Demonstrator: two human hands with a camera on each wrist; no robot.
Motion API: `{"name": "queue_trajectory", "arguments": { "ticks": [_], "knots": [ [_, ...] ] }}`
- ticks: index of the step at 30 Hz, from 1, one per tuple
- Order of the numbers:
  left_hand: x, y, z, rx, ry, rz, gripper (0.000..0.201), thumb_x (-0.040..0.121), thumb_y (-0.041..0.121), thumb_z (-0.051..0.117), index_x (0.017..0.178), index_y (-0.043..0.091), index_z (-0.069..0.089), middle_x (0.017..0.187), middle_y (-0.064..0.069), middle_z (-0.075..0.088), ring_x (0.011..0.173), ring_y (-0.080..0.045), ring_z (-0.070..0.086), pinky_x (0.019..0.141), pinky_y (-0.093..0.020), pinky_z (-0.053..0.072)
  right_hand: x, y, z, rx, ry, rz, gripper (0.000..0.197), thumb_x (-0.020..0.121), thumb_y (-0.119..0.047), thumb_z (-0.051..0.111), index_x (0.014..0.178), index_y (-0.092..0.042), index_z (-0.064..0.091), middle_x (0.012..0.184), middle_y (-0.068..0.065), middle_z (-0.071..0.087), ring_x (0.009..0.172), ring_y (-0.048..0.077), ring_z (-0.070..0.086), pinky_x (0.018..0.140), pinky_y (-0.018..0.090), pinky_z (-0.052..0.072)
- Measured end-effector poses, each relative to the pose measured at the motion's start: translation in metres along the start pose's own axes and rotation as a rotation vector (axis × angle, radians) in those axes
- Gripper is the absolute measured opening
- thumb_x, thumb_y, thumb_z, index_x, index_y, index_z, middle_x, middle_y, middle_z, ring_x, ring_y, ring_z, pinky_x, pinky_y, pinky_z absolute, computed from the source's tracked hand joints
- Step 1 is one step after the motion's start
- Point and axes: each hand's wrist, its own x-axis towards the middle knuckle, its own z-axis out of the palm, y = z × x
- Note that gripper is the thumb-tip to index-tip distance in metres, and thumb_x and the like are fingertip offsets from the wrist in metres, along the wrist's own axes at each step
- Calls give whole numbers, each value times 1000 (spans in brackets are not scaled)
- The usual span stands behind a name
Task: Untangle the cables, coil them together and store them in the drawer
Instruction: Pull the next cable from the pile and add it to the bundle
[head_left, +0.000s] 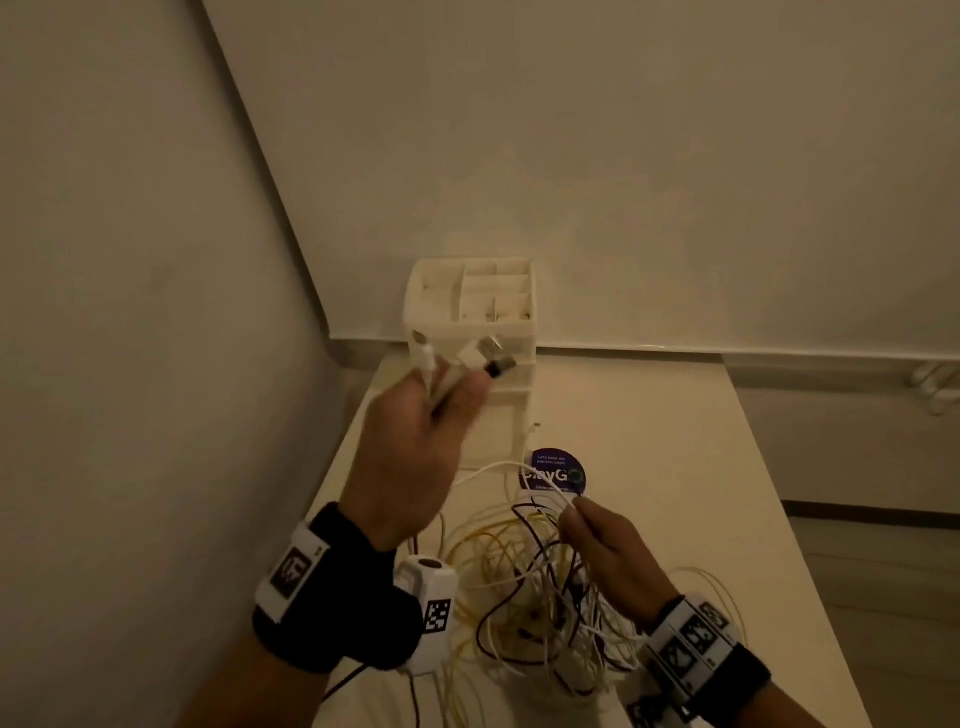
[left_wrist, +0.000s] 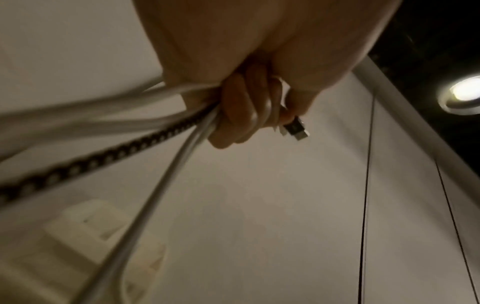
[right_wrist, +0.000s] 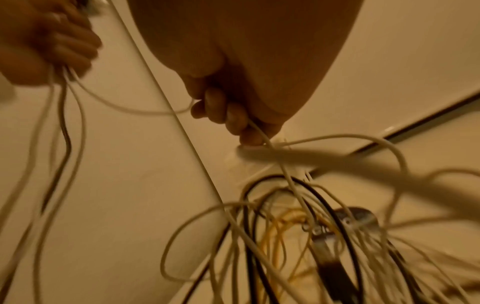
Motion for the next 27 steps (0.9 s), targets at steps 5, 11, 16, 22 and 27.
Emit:
{"name": "queue_trajectory", "arguments": {
  "ticks": [5,11,16,22,27],
  "knots": [
    [-18,-23,47,149,-280,-142,20,83,34,73,94,19,67,76,19,69,68,3,63,64,-23,53,7,-47,-30,28,-94,-112,29,100,-27,49,75,-21,61,62,-12,53,60,0,48,59,17,37],
    [-12,-38,76,296,-303,-21,22,94,32,54,82,16,63,72,0,63,61,-11,54,58,-26,38,8,-63,-54,165,-133,-37,30,91,-26,50,66,-13,59,64,-9,53,61,7,46,63,18,35],
    [-4,-27,79,335,-204,122,13,95,19,54,83,23,53,66,10,54,58,-5,49,55,-10,32,7,-64,-46,273,-53,-109,33,97,-30,44,69,-16,58,63,-2,50,61,15,44,61,28,38],
    [13,7,56,130,223,127,10,95,12,57,91,6,64,65,16,54,54,7,52,50,-5,35,9,-26,-14,64,-2,-130,38,101,-45,30,77,-21,48,68,0,51,63,14,49,66,34,43],
    [36,17,15,168,343,114,19,97,28,53,85,16,58,62,14,51,54,-1,47,53,-18,34,2,25,-3,-17,77,4,31,100,-39,36,73,-25,43,61,-11,47,56,5,40,59,30,36]
  ]
}}
